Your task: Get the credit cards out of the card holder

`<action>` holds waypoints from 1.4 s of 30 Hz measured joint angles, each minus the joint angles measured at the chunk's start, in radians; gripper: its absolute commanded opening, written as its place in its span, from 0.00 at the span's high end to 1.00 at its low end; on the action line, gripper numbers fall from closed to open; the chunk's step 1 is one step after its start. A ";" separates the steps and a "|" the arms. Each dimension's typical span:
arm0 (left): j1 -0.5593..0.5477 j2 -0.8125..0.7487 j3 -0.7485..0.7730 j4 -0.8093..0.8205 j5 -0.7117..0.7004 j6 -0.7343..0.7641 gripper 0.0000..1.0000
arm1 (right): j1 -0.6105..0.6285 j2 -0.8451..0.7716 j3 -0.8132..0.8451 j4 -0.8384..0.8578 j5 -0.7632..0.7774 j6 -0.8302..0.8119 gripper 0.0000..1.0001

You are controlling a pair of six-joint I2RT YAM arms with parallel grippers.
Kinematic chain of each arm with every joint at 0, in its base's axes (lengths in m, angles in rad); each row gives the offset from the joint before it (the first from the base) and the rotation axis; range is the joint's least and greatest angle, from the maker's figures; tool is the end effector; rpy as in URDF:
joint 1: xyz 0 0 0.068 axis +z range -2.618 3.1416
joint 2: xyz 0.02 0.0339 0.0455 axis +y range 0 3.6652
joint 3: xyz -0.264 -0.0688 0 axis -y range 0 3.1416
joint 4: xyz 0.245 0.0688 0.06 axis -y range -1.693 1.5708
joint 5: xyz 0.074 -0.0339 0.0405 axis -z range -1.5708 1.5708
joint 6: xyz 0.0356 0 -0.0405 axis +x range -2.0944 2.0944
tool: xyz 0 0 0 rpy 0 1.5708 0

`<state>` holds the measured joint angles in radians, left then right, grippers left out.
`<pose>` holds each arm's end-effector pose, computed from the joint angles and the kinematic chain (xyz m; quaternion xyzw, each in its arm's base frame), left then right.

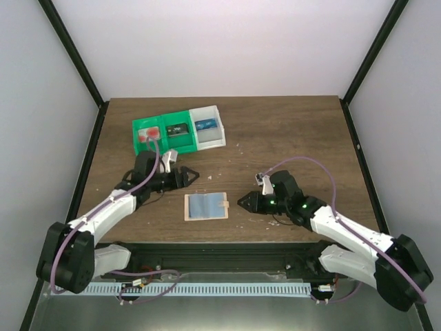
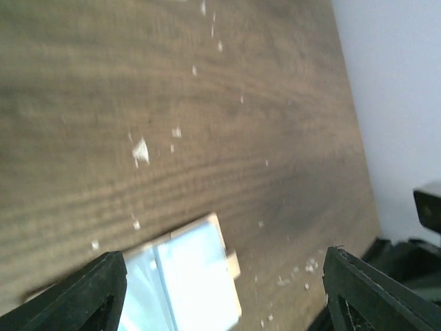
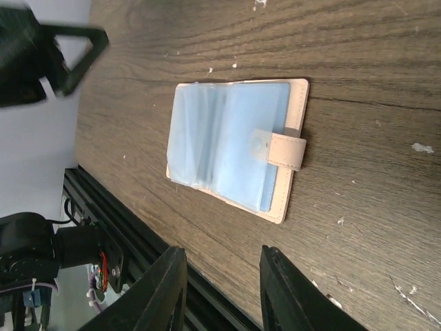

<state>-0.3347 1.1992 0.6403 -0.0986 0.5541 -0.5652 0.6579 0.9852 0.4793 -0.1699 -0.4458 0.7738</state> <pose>0.2264 -0.0986 0.2167 0.0205 0.8715 -0.4055 0.2751 0.1491 0.1346 0.2009 -0.0446 0.8833 0.4273 0.1876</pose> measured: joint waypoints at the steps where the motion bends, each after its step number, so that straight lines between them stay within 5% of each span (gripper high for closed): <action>1: 0.000 -0.002 -0.035 0.021 0.022 -0.016 0.19 | 0.001 0.016 -0.002 0.009 0.000 0.006 0.68; 8: -0.023 0.040 -0.219 0.139 0.111 -0.117 0.16 | 0.034 0.142 -0.002 0.089 0.008 0.036 0.63; 24: -0.025 0.075 -0.276 0.248 0.126 -0.198 0.17 | 0.111 0.469 0.086 0.244 0.012 0.042 0.66; 42: -0.025 0.074 -0.293 0.272 0.127 -0.207 0.16 | 0.176 0.615 0.133 0.269 0.027 0.009 0.76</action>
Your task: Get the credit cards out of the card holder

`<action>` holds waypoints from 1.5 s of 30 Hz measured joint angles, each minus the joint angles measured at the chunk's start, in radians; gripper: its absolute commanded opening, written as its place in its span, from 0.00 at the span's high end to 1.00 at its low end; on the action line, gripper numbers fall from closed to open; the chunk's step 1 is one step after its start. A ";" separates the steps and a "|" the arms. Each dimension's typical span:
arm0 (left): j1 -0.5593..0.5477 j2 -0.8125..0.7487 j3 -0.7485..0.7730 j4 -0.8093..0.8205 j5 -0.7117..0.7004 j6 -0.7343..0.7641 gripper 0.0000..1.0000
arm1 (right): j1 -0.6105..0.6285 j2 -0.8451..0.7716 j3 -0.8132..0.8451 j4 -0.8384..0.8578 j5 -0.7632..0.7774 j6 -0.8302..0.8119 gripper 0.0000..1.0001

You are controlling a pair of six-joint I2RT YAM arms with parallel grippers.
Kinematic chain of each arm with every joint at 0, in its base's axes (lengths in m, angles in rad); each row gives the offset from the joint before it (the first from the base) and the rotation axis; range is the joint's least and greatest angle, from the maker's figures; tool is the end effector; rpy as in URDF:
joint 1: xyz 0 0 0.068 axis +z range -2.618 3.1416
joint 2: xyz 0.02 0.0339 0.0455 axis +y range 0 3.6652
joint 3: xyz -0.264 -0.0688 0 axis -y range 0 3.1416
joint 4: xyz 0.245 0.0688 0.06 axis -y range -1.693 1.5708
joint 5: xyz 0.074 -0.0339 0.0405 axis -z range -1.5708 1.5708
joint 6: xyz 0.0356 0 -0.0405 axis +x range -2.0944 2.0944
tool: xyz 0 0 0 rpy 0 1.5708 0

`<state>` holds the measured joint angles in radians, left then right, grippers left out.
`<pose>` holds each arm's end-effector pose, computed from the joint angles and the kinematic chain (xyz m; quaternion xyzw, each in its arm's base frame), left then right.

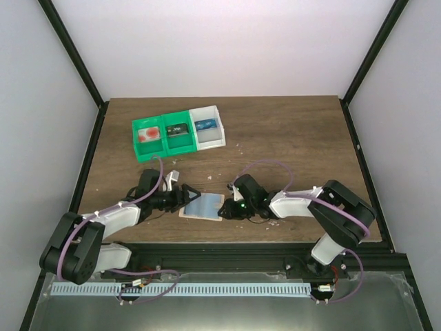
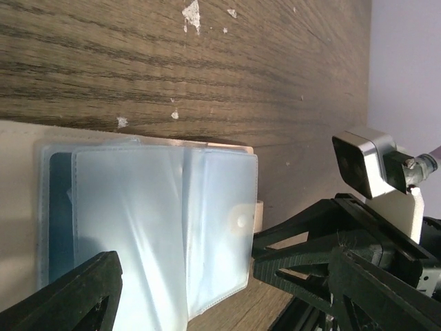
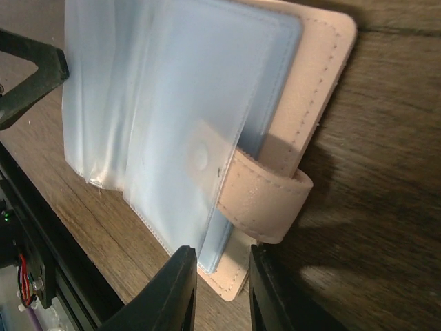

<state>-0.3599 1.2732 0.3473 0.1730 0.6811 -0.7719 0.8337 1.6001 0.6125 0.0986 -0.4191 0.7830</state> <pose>0.1905 -0.0956 0.1367 -0.0469 0.8737 -0.4597 0.1521 0.1774 0.2170 0.1232 -0.0929 0.9198 0.3719 0.0841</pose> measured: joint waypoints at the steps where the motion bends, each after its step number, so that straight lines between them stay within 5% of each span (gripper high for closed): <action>1: 0.000 -0.004 0.000 -0.005 -0.002 0.003 0.16 | 0.005 0.001 0.000 0.001 0.001 0.000 0.76; 23: 0.000 -0.011 0.027 -0.101 -0.062 0.070 0.15 | 0.014 0.002 0.000 0.008 0.034 0.000 0.78; 45: -0.084 0.068 -0.022 0.105 -0.017 -0.050 0.15 | 0.014 0.002 0.000 0.015 0.049 -0.001 0.78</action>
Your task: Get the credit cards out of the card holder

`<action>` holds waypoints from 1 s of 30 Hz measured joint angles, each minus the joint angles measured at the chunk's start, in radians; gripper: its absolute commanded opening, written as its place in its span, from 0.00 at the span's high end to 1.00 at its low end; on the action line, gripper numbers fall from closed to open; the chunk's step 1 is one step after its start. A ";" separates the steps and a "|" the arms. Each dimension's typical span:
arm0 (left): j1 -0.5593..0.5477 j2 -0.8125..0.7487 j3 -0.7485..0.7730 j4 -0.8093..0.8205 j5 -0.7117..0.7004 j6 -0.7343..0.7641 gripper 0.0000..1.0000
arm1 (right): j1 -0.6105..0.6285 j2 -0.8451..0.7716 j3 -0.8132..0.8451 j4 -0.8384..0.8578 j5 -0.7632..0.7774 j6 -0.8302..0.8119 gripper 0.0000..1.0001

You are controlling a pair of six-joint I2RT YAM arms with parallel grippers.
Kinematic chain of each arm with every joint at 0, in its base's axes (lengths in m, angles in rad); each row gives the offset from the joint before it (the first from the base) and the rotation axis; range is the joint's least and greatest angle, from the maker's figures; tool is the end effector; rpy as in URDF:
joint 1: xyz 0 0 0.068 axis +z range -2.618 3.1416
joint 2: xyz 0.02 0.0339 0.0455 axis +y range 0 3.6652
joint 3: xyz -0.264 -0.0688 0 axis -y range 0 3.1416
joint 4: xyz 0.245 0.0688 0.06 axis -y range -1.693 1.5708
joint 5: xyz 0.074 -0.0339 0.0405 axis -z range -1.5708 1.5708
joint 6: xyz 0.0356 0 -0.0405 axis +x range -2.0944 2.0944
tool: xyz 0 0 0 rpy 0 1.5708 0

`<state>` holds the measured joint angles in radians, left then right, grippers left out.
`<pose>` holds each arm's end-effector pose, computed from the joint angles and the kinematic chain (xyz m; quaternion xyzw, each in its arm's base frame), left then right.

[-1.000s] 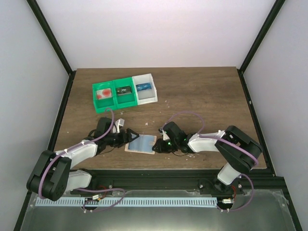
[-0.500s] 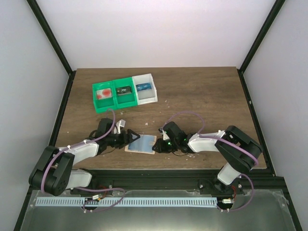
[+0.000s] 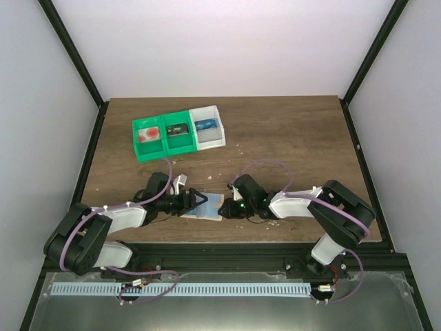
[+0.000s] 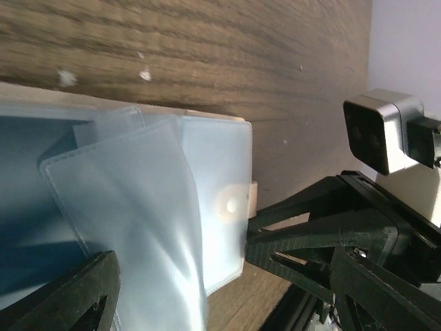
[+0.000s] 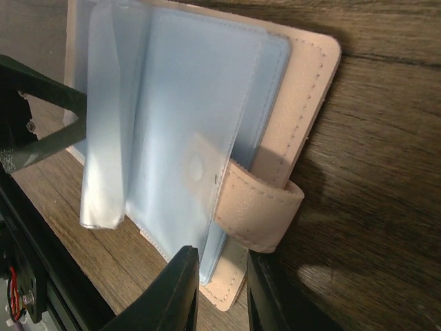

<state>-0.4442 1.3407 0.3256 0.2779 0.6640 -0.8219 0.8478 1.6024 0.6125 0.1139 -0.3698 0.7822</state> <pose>0.1852 -0.1124 0.1255 -0.0327 0.8739 -0.4667 0.1322 0.1767 0.2196 0.1231 -0.0929 0.9217 0.3621 0.1037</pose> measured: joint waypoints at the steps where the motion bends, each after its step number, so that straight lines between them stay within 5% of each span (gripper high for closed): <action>1: -0.010 0.004 0.000 0.010 0.000 -0.012 0.15 | 0.000 0.000 0.000 0.000 0.000 0.000 0.78; 20: -0.137 0.009 0.000 0.217 0.017 -0.193 0.14 | 0.000 -0.070 -0.040 0.002 0.057 0.000 0.73; 30: -0.124 -0.058 0.135 -0.068 -0.095 -0.035 0.07 | 0.000 -0.125 -0.050 0.000 0.078 0.001 0.66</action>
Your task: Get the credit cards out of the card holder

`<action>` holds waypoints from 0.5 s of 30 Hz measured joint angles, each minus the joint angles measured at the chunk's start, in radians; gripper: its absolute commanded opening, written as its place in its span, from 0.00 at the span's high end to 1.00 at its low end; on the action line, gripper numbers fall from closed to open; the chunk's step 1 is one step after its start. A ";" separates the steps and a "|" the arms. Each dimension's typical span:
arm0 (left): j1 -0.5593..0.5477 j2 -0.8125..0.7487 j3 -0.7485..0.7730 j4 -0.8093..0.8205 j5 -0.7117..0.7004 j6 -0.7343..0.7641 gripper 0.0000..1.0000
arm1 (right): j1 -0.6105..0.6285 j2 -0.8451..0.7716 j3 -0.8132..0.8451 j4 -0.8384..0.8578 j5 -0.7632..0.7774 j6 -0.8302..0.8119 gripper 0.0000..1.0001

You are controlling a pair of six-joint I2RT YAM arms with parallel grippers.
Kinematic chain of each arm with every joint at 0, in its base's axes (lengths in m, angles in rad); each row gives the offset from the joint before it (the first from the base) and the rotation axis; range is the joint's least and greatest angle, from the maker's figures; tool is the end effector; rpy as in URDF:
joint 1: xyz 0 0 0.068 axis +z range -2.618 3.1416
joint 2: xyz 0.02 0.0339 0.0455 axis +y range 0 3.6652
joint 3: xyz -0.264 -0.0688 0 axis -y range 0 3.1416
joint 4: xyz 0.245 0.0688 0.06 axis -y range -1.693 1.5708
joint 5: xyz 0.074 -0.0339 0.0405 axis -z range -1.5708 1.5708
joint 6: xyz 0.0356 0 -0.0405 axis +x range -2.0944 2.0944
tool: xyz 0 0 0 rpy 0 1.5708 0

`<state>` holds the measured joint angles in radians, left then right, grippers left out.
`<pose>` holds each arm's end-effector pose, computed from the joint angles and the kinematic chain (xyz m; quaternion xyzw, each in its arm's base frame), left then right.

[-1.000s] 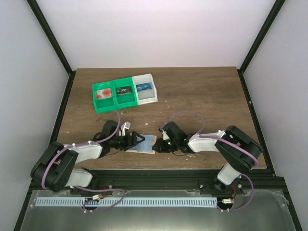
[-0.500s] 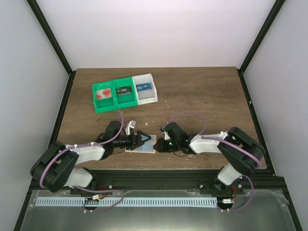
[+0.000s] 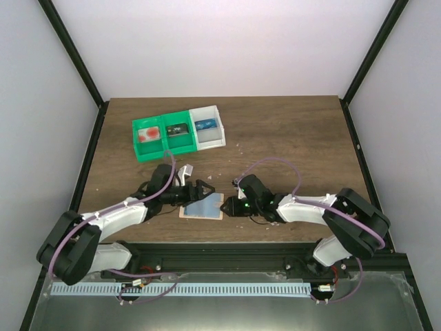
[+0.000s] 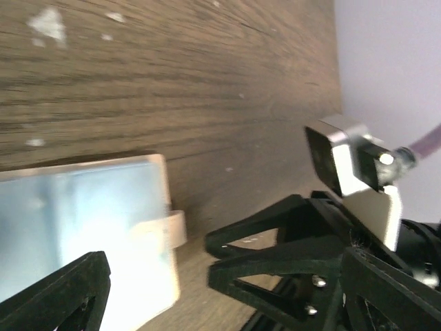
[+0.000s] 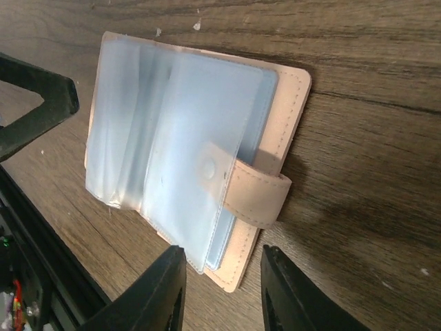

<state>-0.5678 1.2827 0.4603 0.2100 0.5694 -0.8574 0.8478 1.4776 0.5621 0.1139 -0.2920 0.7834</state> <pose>0.1927 -0.1457 0.1681 0.0053 0.8614 -0.4779 0.1719 0.1693 0.2074 0.1410 -0.0841 0.9149 0.3627 0.1562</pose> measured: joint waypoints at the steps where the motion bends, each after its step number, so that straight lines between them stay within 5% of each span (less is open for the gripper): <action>1: 0.007 -0.009 0.002 -0.035 -0.014 0.019 0.06 | 0.000 0.000 0.000 0.000 -0.001 0.004 0.66; 15: 0.131 -0.105 -0.033 -0.220 -0.072 0.135 0.03 | 0.013 0.054 0.047 0.016 -0.029 0.039 0.65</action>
<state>-0.4366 1.1782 0.4271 -0.0101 0.4969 -0.7227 0.8604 1.5314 0.6090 0.1295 -0.3210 0.8227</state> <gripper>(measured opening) 0.971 0.343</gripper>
